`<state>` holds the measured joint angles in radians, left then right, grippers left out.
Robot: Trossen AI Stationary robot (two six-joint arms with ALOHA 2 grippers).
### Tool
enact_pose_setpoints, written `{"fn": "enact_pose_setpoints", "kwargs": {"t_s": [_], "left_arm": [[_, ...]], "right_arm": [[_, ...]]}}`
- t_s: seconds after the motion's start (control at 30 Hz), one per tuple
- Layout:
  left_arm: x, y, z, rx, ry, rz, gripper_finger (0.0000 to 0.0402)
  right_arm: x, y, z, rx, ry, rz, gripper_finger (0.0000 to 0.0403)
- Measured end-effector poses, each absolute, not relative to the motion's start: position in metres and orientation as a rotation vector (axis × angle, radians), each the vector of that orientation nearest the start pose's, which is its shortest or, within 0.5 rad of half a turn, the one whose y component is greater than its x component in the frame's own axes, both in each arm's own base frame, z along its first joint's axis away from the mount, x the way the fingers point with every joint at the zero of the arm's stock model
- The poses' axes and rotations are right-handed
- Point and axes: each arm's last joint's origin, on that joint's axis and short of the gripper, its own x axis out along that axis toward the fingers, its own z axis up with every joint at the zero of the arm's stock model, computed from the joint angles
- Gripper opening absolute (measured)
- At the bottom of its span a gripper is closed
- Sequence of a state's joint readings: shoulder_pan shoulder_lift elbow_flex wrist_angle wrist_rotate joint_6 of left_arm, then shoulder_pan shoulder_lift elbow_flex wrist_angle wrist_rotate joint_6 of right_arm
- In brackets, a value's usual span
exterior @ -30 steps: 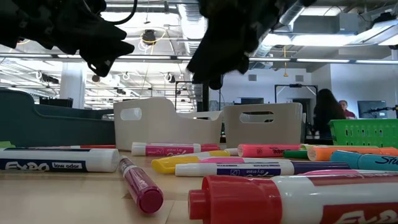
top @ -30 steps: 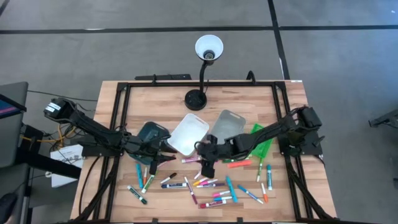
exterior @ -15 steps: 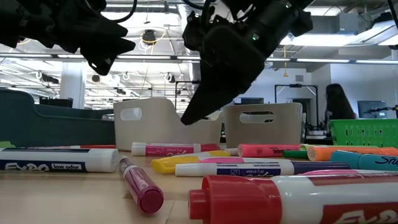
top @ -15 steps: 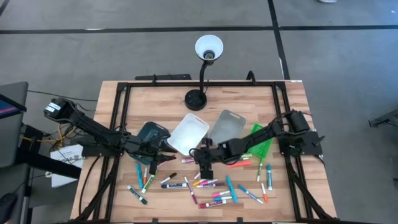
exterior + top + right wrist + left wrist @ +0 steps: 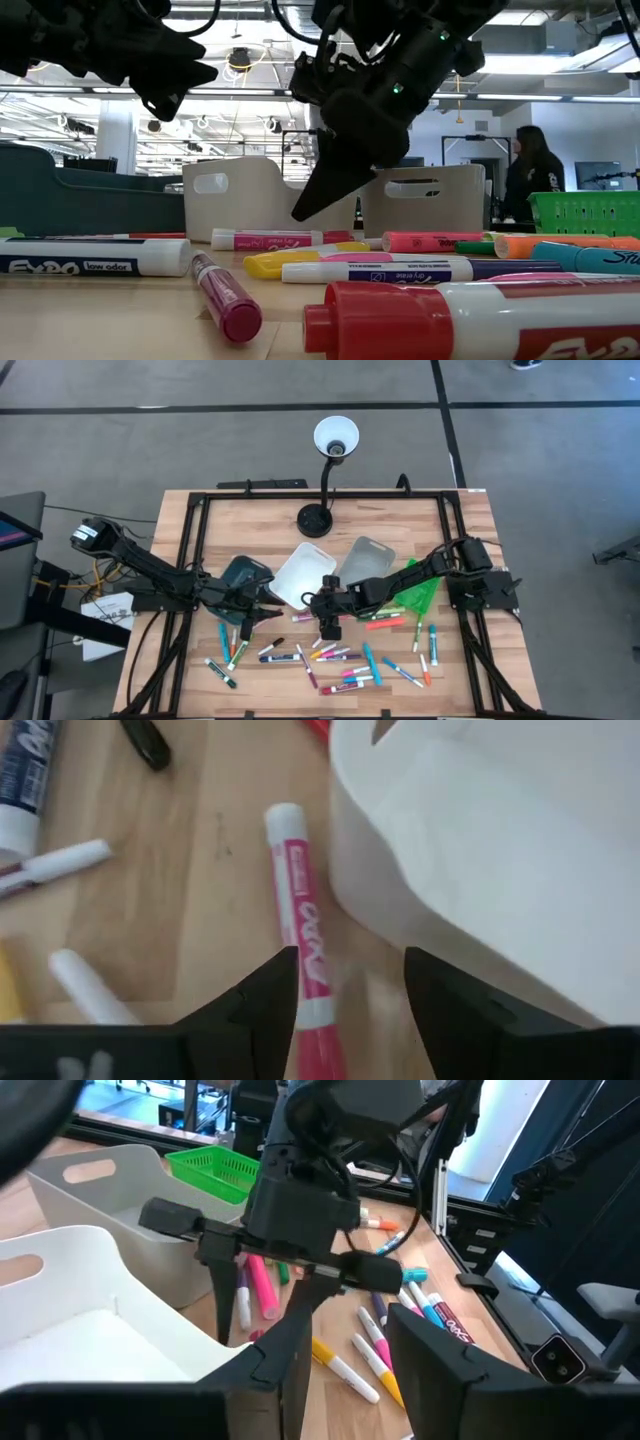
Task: Pick & Place Markers
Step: Put the pink dry erase marker into the white bin
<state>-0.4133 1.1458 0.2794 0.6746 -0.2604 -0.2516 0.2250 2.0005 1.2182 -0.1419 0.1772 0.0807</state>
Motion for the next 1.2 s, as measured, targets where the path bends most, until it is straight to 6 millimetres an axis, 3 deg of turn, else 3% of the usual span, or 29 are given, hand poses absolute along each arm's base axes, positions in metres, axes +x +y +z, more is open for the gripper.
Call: {"fn": "enact_pose_setpoints", "kwargs": {"t_s": [0.27,0.7,0.9,1.2], "left_arm": [[0.195,-0.077,0.178,-0.187,0.199,-0.129,0.0127],[0.195,-0.077,0.179,-0.189,0.192,-0.130,0.0127],[0.195,-0.077,0.179,-0.190,0.192,-0.130,0.0127],[0.195,-0.077,0.180,-0.194,0.179,-0.132,0.0127]], "right_arm": [[0.392,0.090,0.124,-0.103,0.961,0.071,0.0181],[0.395,0.090,0.140,-0.160,1.003,0.082,0.0168],[0.400,0.092,0.160,-0.180,1.078,0.088,0.0176],[0.401,0.090,0.160,-0.125,1.093,0.099,0.0158]]}}
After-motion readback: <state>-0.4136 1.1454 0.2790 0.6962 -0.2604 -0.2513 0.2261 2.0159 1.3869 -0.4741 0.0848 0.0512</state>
